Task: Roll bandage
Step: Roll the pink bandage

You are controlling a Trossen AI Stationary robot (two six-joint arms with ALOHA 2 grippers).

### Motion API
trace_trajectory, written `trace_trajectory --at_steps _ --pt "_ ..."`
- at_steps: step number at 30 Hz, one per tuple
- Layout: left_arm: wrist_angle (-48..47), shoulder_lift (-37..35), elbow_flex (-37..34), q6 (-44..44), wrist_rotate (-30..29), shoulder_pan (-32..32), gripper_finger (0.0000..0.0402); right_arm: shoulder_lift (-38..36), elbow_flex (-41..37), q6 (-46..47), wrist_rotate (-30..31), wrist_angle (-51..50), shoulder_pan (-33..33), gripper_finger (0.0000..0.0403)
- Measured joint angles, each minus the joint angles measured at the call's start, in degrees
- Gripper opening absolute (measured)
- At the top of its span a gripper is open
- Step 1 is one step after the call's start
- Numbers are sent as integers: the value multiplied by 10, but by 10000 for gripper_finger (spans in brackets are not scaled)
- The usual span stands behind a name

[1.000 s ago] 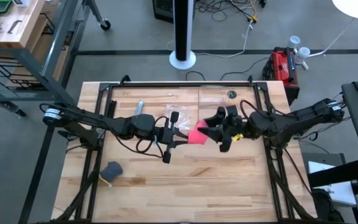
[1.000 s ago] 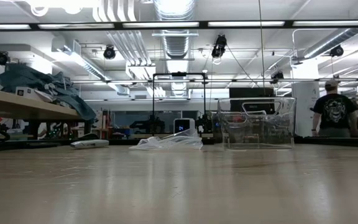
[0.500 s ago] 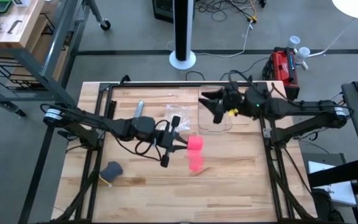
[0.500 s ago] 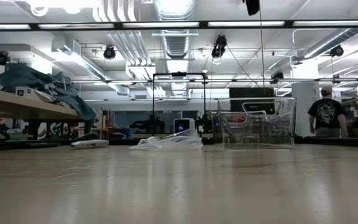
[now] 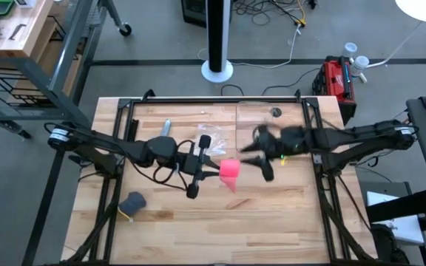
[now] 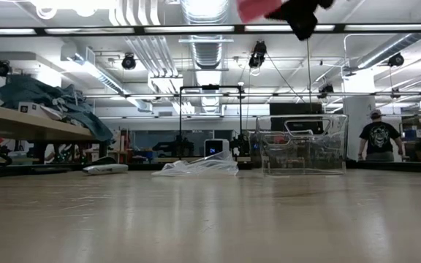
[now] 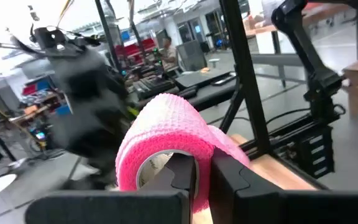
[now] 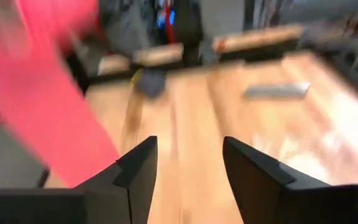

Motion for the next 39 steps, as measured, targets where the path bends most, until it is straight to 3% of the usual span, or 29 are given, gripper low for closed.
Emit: trace_trajectory --at_steps 9,13,31,35,39 --pt "-4 -7 0 83 -145 -42 8 26 -124 -6 -2 287 66 162" --pt "-4 -7 0 104 -182 -53 8 53 -123 6 4 301 70 172" --pt "-7 -7 0 116 -207 -55 8 145 -66 -2 -2 324 82 258" --pt "1 -7 0 115 -207 -54 8 190 -38 -1 0 344 82 233" --pt "-2 -7 0 115 -215 -55 8 231 -5 -21 -3 361 90 148"
